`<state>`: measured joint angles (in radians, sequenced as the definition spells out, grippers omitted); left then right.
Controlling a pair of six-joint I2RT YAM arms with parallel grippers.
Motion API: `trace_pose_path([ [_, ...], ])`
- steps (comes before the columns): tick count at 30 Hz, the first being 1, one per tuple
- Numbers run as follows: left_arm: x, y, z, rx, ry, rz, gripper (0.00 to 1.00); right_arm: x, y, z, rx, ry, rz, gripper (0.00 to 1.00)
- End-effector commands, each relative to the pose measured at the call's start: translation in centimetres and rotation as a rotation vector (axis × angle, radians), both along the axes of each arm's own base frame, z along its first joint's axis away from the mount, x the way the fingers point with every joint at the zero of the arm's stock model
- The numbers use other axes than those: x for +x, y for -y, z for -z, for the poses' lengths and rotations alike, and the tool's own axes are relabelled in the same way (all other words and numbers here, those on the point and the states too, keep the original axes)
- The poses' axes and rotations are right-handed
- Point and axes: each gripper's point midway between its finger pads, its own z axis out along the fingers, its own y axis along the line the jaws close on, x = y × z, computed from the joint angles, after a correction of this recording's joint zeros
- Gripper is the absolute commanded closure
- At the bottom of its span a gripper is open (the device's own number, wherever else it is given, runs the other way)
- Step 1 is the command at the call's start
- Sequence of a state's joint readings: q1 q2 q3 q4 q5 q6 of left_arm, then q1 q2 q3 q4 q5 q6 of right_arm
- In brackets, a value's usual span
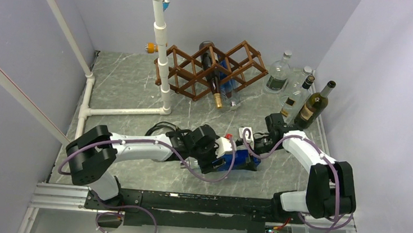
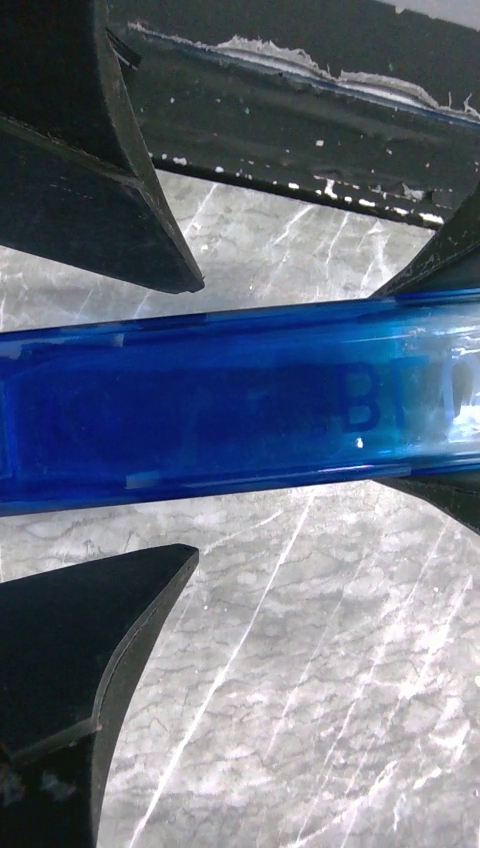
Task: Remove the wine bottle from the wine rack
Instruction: Pick up the wine bottle from the wine rack.
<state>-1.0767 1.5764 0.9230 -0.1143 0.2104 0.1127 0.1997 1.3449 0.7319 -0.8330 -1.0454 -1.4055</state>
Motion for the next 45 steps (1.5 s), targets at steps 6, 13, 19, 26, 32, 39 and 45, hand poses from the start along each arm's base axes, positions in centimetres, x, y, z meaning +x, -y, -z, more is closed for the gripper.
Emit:
trace_pose_path([
  [6, 1.6, 3.8, -9.8, -0.334, 0.15, 0.026, 1.0, 1.8, -0.1, 0.3, -0.01, 0.109, 0.001, 0.03],
  [13, 1.6, 3.9, -9.6, -0.339, 0.141, 0.028, 1.0, 2.1, -0.3, 0.1, -0.004, 0.11, 0.007, 0.16],
  [19, 1.9, 4.0, -9.4, -0.346, 0.138, 0.018, 1.0, 1.9, -0.4, 0.0, -0.014, 0.088, -0.018, 0.48],
  [26, 2.4, 3.8, -8.1, -0.361, 0.103, -0.008, 0.95, 1.8, -0.2, 0.4, -0.035, 0.054, -0.041, 1.0],
  [32, 2.9, 3.6, -6.8, -0.386, 0.032, -0.039, 0.75, 1.8, -0.3, 0.8, -0.032, 0.039, -0.035, 1.0],
  [39, 3.4, 3.2, -4.9, -0.354, -0.002, -0.079, 0.53, 2.3, 0.1, 1.5, -0.069, 0.032, -0.007, 1.0],
  [45, 4.0, 2.5, -3.3, -0.308, 0.021, -0.111, 0.36, 2.6, 0.4, 1.9, -0.091, 0.029, 0.009, 1.0],
])
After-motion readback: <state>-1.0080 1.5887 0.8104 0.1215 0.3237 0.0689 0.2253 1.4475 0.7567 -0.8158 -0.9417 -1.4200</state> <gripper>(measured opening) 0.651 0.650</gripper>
